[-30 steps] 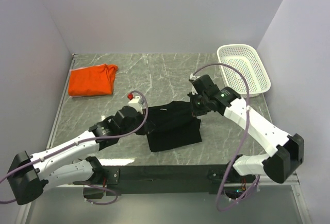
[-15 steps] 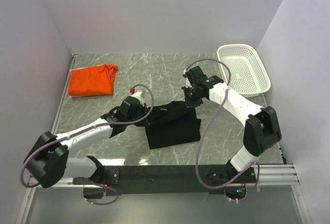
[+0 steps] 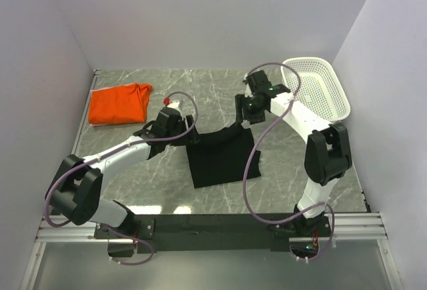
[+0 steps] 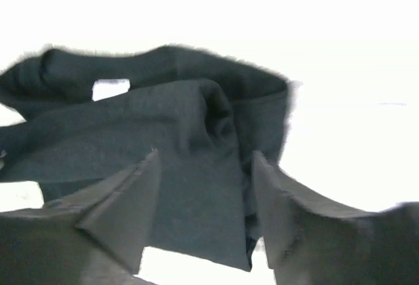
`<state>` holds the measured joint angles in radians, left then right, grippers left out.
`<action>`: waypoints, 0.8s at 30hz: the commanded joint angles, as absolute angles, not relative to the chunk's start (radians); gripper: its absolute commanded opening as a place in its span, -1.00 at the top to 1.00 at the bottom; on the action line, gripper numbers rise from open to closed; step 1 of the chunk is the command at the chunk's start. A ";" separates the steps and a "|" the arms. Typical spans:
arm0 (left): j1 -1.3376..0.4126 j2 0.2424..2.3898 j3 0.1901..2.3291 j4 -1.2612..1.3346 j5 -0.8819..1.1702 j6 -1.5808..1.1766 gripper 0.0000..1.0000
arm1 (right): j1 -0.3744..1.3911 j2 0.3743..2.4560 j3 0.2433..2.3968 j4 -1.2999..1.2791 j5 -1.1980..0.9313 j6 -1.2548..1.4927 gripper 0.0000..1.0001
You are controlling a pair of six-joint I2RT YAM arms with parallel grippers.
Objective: Fold and stack the t-shirts
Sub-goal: Fold the tshirt
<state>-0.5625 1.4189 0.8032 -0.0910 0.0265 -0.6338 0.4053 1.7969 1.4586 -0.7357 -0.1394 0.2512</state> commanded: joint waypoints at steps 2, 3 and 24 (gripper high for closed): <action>-0.557 1.306 0.911 -0.155 -0.144 -0.630 -0.53 | 0.368 1.636 1.481 -0.644 -0.080 0.275 -0.39; -0.557 1.286 0.913 -0.164 -0.162 -0.630 -0.64 | 0.368 1.581 1.468 -0.637 -0.075 0.278 -0.42; -0.557 1.031 0.450 -0.012 0.109 -0.762 -0.82 | 0.581 1.763 1.293 -0.540 -0.334 0.256 -0.28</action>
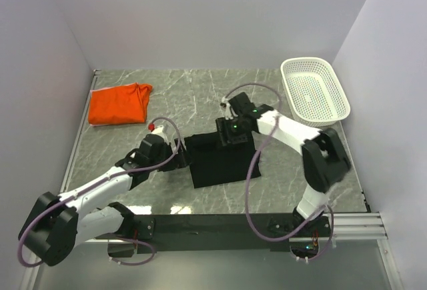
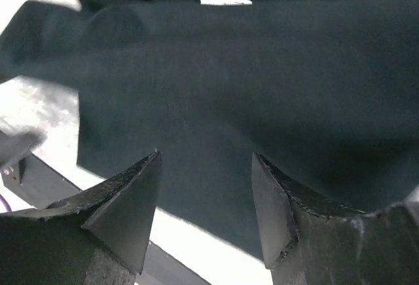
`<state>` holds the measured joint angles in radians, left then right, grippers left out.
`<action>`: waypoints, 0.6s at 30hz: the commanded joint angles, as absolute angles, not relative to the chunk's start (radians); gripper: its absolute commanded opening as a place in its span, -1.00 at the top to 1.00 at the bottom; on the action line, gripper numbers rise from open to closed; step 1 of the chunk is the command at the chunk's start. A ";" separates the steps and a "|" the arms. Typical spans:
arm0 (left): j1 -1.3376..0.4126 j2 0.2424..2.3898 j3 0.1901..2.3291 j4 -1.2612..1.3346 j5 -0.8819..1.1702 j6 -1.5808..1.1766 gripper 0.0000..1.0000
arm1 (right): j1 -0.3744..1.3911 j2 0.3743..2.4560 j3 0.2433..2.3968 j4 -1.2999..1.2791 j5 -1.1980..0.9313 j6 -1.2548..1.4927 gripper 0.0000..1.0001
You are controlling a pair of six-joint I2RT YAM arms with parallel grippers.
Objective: Fold and stack the t-shirts
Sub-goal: Fold the tshirt
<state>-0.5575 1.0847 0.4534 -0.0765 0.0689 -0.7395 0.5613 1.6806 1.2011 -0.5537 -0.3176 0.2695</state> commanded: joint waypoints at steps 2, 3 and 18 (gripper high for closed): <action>-0.557 1.008 0.431 -0.009 0.127 -0.762 -0.82 | 0.581 1.824 1.373 -0.558 -0.318 0.261 -0.28; -0.557 1.003 0.425 -0.008 0.136 -0.764 -0.82 | 0.581 1.874 1.400 -0.563 -0.307 0.262 -0.28; -0.558 1.017 0.311 0.141 0.190 -0.819 -0.85 | 0.549 1.625 1.298 -0.362 -0.117 0.403 -0.32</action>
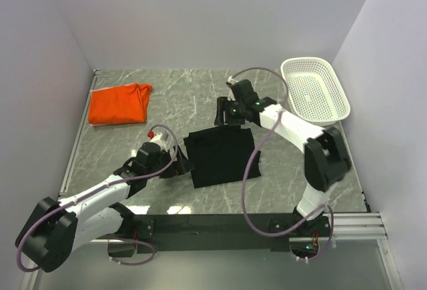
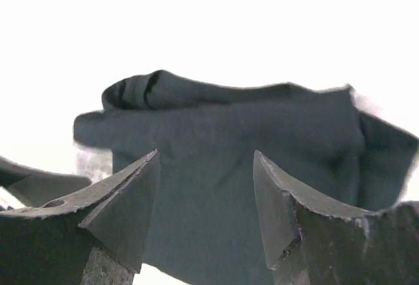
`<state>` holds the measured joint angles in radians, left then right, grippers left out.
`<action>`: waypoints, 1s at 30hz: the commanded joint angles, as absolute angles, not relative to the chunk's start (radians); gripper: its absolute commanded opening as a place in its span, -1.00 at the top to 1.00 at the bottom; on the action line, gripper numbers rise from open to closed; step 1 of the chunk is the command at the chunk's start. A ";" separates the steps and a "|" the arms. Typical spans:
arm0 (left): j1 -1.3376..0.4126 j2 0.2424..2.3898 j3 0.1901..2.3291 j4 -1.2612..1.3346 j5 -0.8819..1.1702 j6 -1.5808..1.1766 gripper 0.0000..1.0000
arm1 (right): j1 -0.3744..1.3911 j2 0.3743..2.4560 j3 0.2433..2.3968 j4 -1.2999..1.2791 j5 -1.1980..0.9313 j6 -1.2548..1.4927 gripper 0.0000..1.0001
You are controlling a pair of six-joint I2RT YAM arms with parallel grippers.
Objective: Fold and stack the t-shirts
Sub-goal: Fold the tshirt, then neatly place the folded tshirt to the corner
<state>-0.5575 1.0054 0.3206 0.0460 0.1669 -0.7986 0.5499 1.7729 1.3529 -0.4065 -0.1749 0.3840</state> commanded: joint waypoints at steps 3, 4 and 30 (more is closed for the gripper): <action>-0.558 1.046 0.305 0.172 0.201 -0.831 -0.86 | 0.548 1.517 1.181 -0.385 -0.072 0.402 -0.32; -0.558 1.058 0.299 0.202 0.207 -0.834 -0.86 | 0.549 1.493 1.125 -0.397 -0.049 0.403 -0.32; -0.636 1.532 0.281 0.649 0.192 -0.972 -0.99 | 0.560 1.453 0.649 -0.247 -0.040 0.518 -0.31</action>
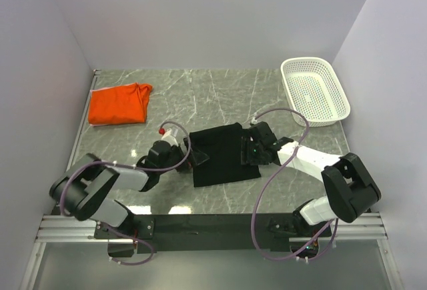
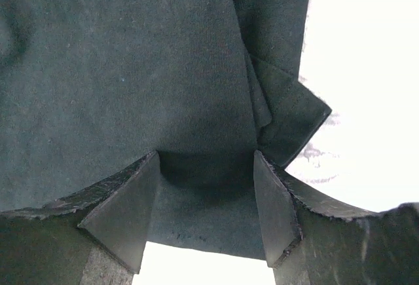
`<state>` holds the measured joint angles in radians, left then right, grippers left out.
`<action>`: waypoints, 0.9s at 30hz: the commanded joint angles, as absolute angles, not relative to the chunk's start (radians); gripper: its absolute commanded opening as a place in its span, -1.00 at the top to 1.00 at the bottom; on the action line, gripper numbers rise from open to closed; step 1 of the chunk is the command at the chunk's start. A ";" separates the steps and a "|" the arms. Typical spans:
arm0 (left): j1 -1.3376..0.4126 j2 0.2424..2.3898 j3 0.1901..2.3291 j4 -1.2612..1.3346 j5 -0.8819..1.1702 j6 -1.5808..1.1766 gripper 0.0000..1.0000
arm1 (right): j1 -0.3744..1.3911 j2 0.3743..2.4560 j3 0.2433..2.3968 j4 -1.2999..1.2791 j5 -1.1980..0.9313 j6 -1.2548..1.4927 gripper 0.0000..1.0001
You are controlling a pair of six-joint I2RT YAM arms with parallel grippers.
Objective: Fold and stack the t-shirts
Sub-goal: Neatly place the folded tshirt to the corner
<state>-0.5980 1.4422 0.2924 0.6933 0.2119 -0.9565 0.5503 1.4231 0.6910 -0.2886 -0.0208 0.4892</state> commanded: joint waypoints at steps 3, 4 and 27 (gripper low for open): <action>-0.696 1.620 0.330 0.690 0.173 -0.994 -0.99 | 0.569 1.462 0.641 -0.235 -0.049 0.522 -0.30; -0.712 1.656 0.365 0.687 0.170 -0.996 -0.99 | 0.575 1.462 0.641 -0.235 -0.052 0.522 -0.30; -0.669 1.583 0.739 0.049 -0.103 -0.662 0.99 | 0.572 1.321 0.776 -0.362 -0.025 0.463 -0.43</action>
<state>-0.7300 1.6402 0.6739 0.2916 -0.0113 -0.8398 0.5716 1.3743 0.6857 -0.3019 -0.0422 0.4961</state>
